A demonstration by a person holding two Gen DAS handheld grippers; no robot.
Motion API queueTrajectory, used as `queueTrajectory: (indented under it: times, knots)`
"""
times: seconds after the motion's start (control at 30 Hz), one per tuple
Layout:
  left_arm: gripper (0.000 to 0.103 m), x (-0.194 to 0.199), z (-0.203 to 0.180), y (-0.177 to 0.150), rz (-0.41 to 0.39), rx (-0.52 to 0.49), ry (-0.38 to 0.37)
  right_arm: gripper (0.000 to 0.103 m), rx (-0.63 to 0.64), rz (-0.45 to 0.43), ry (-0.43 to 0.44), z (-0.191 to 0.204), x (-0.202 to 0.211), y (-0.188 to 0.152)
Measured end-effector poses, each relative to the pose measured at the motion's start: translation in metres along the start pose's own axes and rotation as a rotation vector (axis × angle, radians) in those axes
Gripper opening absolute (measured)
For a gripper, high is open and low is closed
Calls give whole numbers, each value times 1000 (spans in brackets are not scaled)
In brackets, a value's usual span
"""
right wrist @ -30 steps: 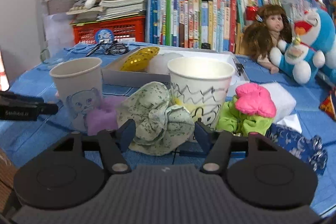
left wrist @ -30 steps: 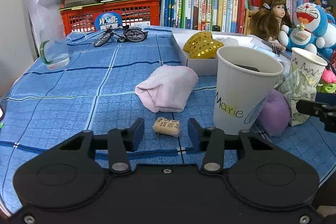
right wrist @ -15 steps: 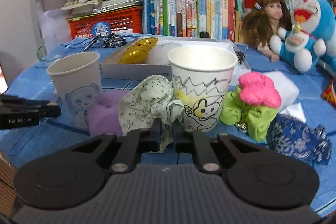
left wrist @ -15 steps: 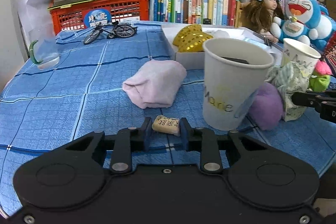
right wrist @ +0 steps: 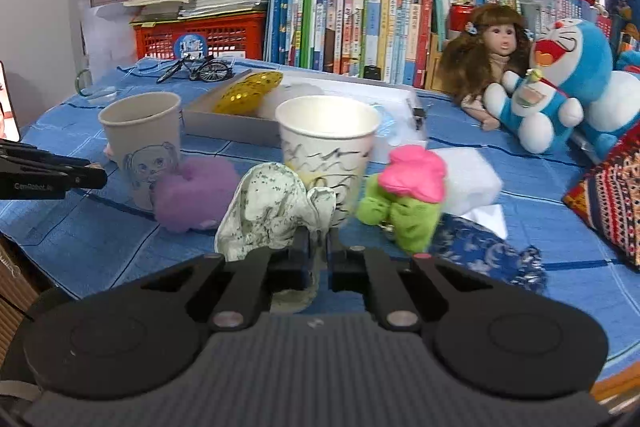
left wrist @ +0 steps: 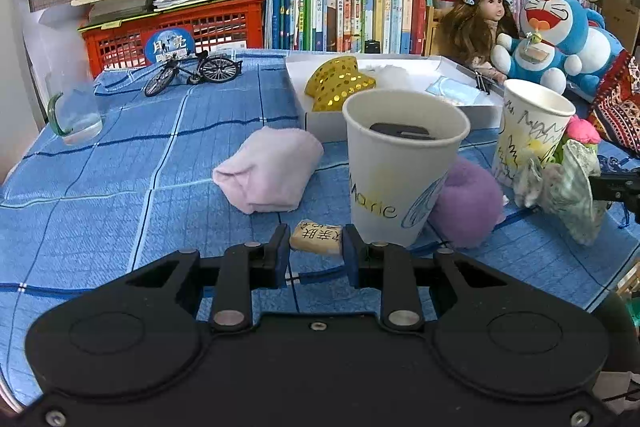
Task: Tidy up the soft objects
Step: 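Grasp the beige cork block with the left tool while the right tool grasps the green floral scrunchie, then lift the cork block and scrunchie and carry both over the white tray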
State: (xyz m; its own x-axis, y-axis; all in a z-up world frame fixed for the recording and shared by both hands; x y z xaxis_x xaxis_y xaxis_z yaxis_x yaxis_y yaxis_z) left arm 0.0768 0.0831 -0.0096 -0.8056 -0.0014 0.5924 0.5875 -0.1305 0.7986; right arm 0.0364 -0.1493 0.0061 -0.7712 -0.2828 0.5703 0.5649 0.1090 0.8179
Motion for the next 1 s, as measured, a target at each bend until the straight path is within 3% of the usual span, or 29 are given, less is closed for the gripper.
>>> queueTrajectory:
  times: [0.3, 1.0]
  knots:
    - [26, 21, 4, 23, -24, 18, -13, 9, -16, -105, -55, -8, 36, 23]
    - [26, 36, 6, 100, -84, 43, -64, 8, -65, -213, -132, -47, 72, 70]
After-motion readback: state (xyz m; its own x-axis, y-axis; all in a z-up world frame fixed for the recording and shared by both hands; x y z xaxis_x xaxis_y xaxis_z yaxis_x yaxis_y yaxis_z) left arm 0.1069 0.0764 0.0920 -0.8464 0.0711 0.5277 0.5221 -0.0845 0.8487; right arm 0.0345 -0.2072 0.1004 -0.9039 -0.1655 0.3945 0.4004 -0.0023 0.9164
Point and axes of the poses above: each gripper's, at about its wrist camera, not at the fingertips, and x roughly against the way its jaws point, z to its left, y to its top, the point moved 6 cm from there along -x, roughly the way its jaws point, and after that the axes turned 10 degrees about y, right-handed, at the moved point
